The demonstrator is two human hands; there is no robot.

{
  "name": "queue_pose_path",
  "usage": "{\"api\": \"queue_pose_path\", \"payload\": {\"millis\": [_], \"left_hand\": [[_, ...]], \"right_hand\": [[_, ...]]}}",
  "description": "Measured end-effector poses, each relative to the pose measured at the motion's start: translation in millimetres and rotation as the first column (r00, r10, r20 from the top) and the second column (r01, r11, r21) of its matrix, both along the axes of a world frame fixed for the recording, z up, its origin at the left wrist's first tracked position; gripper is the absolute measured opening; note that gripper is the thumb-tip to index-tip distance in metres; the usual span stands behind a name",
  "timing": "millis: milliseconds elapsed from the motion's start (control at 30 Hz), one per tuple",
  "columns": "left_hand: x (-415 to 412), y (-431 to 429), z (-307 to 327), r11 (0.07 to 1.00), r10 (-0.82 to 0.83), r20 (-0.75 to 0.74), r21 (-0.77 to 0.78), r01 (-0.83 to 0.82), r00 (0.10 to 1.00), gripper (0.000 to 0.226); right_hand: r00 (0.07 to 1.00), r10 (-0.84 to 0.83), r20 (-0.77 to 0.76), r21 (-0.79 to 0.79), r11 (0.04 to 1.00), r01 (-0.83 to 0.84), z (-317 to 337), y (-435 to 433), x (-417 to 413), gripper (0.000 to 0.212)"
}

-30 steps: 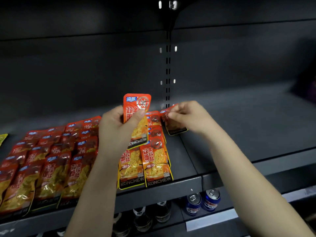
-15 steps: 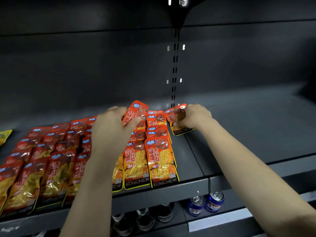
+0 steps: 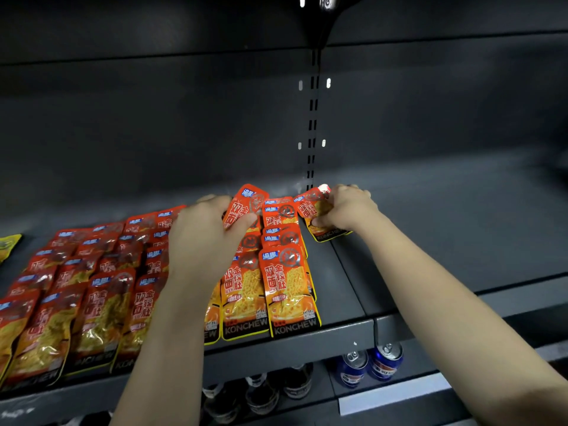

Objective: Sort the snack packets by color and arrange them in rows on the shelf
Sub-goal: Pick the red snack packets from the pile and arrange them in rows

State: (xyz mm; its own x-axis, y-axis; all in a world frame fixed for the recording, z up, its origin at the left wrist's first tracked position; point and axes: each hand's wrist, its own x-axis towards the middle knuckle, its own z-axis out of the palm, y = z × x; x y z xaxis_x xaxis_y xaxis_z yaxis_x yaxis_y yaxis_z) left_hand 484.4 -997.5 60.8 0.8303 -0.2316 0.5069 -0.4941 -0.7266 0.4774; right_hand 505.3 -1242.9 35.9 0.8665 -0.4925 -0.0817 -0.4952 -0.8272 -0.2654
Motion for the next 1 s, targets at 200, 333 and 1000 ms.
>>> {"api": "queue_pose_path", "payload": {"millis": [200,333,1000], "left_hand": [[-1.9,1.3,-0.4,1.000,0.018,-0.006,0.007,-0.018,1.000,0.032],[-2.9,3.3,0.9,1.000,0.014,-0.019,-0.001,-0.014,1.000,0.031],[-20.0,23.0,8.3,0.946,-0.124,-0.194,-0.319,0.057,0.973,0.025]], "right_hand": [[1.000,-0.028,0.006,0.034,0.999,0.028,-0.8,-1.0,-0.3,0.082],[0.998,-0.058,0.037,0.061,0.997,0.056,-0.5,-1.4,-5.0,0.081],[0.848,-0.086,0.523,0.696,0.617,-0.367,14.7,2.2,-52.6,0.018]]}}
